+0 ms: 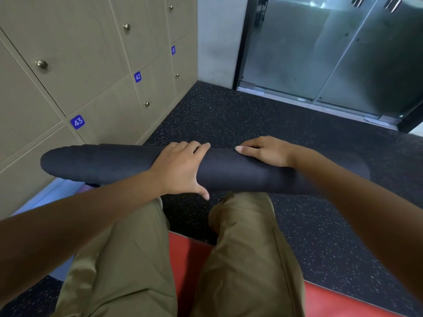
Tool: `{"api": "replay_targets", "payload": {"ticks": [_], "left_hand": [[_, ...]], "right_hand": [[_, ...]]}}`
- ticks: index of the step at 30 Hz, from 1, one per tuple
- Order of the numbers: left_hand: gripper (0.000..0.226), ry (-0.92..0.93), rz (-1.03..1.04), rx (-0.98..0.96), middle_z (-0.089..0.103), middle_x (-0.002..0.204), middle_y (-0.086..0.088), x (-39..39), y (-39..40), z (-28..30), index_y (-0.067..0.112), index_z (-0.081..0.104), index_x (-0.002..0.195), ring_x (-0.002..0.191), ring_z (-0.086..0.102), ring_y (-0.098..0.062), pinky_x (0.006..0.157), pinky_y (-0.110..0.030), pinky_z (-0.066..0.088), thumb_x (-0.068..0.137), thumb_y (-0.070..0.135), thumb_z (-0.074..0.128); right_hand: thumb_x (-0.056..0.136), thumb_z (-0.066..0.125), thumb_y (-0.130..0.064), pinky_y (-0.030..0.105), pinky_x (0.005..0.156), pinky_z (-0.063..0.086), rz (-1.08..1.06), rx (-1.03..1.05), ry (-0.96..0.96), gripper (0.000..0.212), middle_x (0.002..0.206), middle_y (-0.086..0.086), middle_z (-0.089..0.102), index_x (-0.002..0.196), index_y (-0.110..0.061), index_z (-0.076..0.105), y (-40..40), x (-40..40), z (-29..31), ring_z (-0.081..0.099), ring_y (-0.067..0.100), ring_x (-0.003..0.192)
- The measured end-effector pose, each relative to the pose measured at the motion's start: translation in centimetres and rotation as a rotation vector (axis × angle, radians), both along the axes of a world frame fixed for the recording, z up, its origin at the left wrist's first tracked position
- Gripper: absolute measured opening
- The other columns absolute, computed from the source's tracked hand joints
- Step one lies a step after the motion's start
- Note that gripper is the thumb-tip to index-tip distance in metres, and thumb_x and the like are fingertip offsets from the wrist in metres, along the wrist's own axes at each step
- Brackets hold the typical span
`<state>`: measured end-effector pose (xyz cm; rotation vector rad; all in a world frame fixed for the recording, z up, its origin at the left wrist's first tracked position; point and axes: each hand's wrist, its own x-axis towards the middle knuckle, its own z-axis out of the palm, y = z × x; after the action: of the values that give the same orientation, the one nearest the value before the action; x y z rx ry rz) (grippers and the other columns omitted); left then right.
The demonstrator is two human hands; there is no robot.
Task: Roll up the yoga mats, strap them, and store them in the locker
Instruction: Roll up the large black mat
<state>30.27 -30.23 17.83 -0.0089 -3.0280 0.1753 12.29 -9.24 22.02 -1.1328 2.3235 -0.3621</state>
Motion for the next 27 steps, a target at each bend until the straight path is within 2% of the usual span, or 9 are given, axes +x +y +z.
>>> {"api": "replay_targets", "payload": {"ticks": [5,8,11,14,17,20,23,25,27], "left_hand": [[0.112,-0.057,-0.006,0.027,0.062,0.116,0.002,-1.8,-0.4,0.4,0.018,0.047,0.136,0.099,0.065,-0.022,0.086,-0.042,0.054,0.054,0.093,0.066],[0.104,-0.069,-0.002,0.048,0.062,0.11,0.006,-2.5,-0.5,0.5,0.02,0.049,0.131,0.094,0.065,-0.019,0.08,-0.04,0.054,0.056,0.091,0.067],[0.099,-0.083,0.001,0.069,0.062,0.108,0.008,-2.8,-0.9,0.6,0.022,0.05,0.127,0.093,0.065,-0.018,0.078,-0.039,0.054,0.056,0.09,0.066],[0.097,-0.088,0.019,0.11,0.062,0.111,0.008,-3.7,-1.2,1.0,0.024,0.049,0.125,0.096,0.065,-0.019,0.081,-0.041,0.054,0.056,0.09,0.066],[0.095,-0.072,0.058,0.186,0.062,0.117,0.008,-5.2,-1.4,2.4,0.027,0.048,0.125,0.102,0.064,-0.021,0.084,-0.042,0.052,0.056,0.089,0.068],[0.097,-0.025,0.106,0.258,0.061,0.125,0.008,-7.2,-1.4,4.4,0.029,0.047,0.127,0.107,0.064,-0.023,0.085,-0.042,0.052,0.055,0.089,0.07],[0.103,0.045,0.163,0.332,0.062,0.128,0.008,-9.0,-1.5,6.7,0.028,0.046,0.132,0.109,0.064,-0.024,0.084,-0.041,0.05,0.053,0.09,0.069],[0.104,0.1,0.194,0.391,0.063,0.127,0.007,-9.8,-1.6,8.4,0.028,0.046,0.134,0.11,0.064,-0.025,0.085,-0.041,0.05,0.053,0.089,0.071],[0.102,0.146,0.215,0.433,0.063,0.128,0.007,-10.3,-1.5,9.7,0.029,0.047,0.134,0.111,0.063,-0.025,0.085,-0.041,0.05,0.054,0.087,0.072]], "right_hand": [[0.098,0.033,-0.072,0.036,0.106,0.039,-0.005,0.028,-0.025,0.06,0.134,-0.009,0.064,0.13,-0.035,0.066,-0.4,-0.7,0.2,0.057,0.015,0.122],[0.085,0.032,-0.087,0.041,0.104,0.046,0.013,0.001,0.016,0.072,0.121,-0.01,0.068,0.123,-0.036,0.066,0.3,-1.1,0.0,0.061,0.011,0.11],[0.075,0.029,-0.098,0.043,0.101,0.049,0.055,0.009,0.101,0.084,0.122,-0.013,0.066,0.129,-0.041,0.059,1.5,-1.5,-0.2,0.061,0.01,0.109],[0.084,0.025,-0.09,0.045,0.103,0.046,0.049,0.019,0.291,0.08,0.131,-0.009,0.063,0.135,-0.037,0.055,2.9,-2.0,0.3,0.058,0.015,0.117],[0.093,0.019,-0.083,0.044,0.109,0.037,0.0,-0.029,0.617,0.079,0.132,-0.002,0.064,0.137,-0.028,0.056,4.0,-3.1,2.0,0.055,0.022,0.123],[0.099,0.029,-0.074,0.043,0.117,0.027,-0.094,-0.188,0.802,0.071,0.133,0.003,0.064,0.139,-0.022,0.056,4.6,-4.6,4.1,0.051,0.025,0.128],[0.099,0.029,-0.071,0.046,0.125,0.012,-0.243,-0.34,0.907,0.071,0.149,0.007,0.051,0.146,-0.023,0.05,4.8,-6.1,6.8,0.034,0.028,0.145],[0.099,0.031,-0.07,0.046,0.127,-0.001,-0.344,-0.396,0.932,0.071,0.165,0.009,0.029,0.155,-0.026,0.038,4.7,-6.8,8.7,0.012,0.028,0.156],[0.099,0.04,-0.068,0.045,0.125,-0.007,-0.457,-0.498,0.928,0.077,0.171,0.01,0.007,0.161,-0.027,0.023,4.4,-7.2,10.4,-0.004,0.027,0.158]]}}
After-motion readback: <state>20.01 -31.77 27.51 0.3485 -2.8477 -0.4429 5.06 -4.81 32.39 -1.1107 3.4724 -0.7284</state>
